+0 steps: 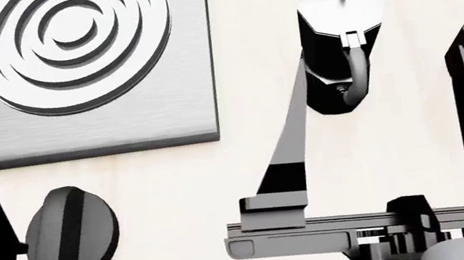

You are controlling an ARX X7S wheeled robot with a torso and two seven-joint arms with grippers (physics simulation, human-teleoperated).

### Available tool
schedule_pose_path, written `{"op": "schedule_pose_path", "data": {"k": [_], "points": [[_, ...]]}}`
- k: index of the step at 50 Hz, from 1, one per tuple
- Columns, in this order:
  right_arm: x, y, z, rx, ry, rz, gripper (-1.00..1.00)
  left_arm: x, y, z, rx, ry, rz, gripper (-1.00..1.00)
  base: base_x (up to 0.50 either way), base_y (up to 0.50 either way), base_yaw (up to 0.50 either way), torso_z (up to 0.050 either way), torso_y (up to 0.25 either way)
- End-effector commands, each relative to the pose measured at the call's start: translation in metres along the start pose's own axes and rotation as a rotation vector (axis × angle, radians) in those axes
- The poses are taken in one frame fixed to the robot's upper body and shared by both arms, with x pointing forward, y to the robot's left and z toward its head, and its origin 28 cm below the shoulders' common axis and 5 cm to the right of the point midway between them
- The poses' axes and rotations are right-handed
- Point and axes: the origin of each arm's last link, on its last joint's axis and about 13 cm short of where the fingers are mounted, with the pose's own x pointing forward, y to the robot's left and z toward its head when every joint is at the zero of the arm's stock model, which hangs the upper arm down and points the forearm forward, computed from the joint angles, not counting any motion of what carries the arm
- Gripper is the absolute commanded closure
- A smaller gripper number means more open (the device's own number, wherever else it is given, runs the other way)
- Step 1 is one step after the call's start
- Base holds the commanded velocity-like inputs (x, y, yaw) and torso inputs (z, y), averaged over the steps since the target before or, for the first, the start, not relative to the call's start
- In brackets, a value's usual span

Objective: Turn off the stove.

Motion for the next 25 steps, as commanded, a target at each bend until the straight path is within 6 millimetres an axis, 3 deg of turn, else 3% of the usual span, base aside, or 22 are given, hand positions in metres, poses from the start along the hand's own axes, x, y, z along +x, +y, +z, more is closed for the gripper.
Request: {"op": "schedule_pose_path", "data": {"k": [1, 25], "points": [[0.003, 0.001, 0.005, 0.003, -0.010, -0.001, -1.00, 0.004, -0.001, 0.005, 0.005, -0.018, -0.008, -1.00, 0.00, 0.00, 0.00, 0.000, 0.000], [0.010, 0.005, 0.014, 0.003, -0.037, 0.015, -1.00, 0.011, -0.001, 0.015, 0.015, -0.058, -0.017, -1.00, 0.00, 0.00, 0.00, 0.000, 0.000]]}}
